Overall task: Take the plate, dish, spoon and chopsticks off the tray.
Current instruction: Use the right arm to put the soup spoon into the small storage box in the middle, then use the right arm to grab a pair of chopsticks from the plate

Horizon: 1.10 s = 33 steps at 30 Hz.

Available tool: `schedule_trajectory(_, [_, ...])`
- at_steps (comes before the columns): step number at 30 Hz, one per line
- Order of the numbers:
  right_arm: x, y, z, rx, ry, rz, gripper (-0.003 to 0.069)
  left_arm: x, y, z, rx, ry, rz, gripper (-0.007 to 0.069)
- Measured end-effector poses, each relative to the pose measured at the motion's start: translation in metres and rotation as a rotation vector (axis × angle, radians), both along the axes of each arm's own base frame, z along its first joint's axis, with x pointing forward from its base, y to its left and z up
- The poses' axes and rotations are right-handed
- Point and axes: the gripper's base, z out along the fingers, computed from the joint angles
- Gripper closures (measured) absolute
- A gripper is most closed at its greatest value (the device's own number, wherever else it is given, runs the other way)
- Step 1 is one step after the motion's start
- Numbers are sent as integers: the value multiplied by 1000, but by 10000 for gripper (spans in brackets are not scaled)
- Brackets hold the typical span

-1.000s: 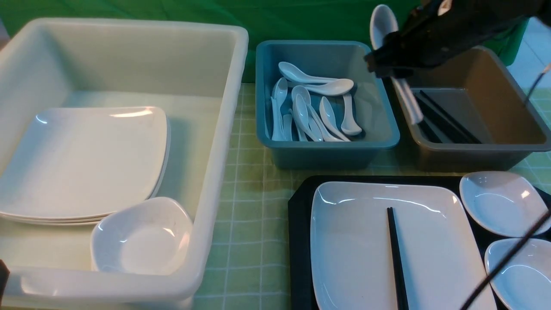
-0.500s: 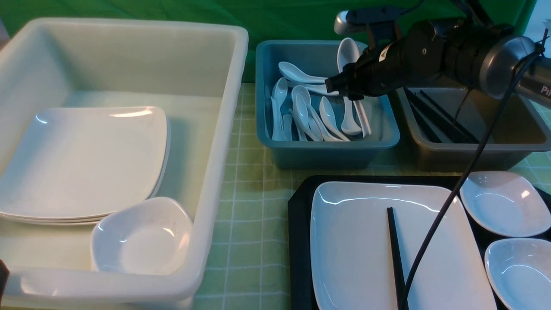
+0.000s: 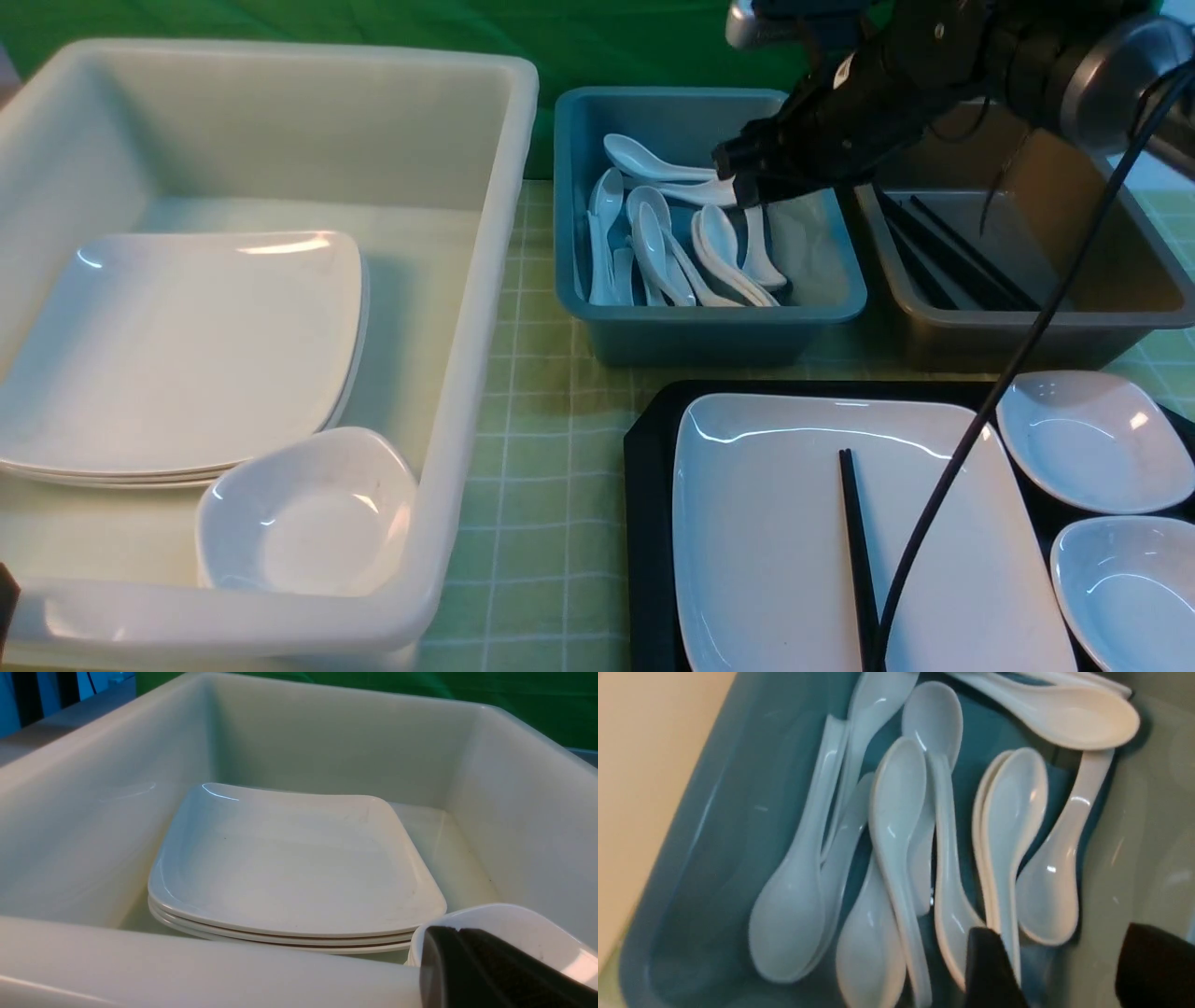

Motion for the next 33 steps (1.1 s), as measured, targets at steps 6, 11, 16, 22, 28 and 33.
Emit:
schedule_trajectory(6, [-24, -8, 59, -52, 54, 74, 458, 0, 0, 0, 2, 0, 0, 624])
schedule_trajectory(11, [-59, -21, 90, -42, 44, 70, 597, 0, 0, 0, 8, 0, 1, 624])
schedule_trajectory(16, [-116, -44, 74, -41, 203, -13, 596, 0, 0, 0, 8, 0, 1, 624])
schedule_trajectory(22, [-181, -56, 7, -84, 430, -99, 471, 0, 0, 0, 8, 0, 1, 624])
schedule_trajectory(28, [-232, -26, -74, -142, 563, -74, 335, 0, 0, 0, 8, 0, 1, 624])
schedule_trajectory(33, [-231, -13, -87, -113, 542, -106, 298, 0, 0, 0, 9, 0, 1, 624])
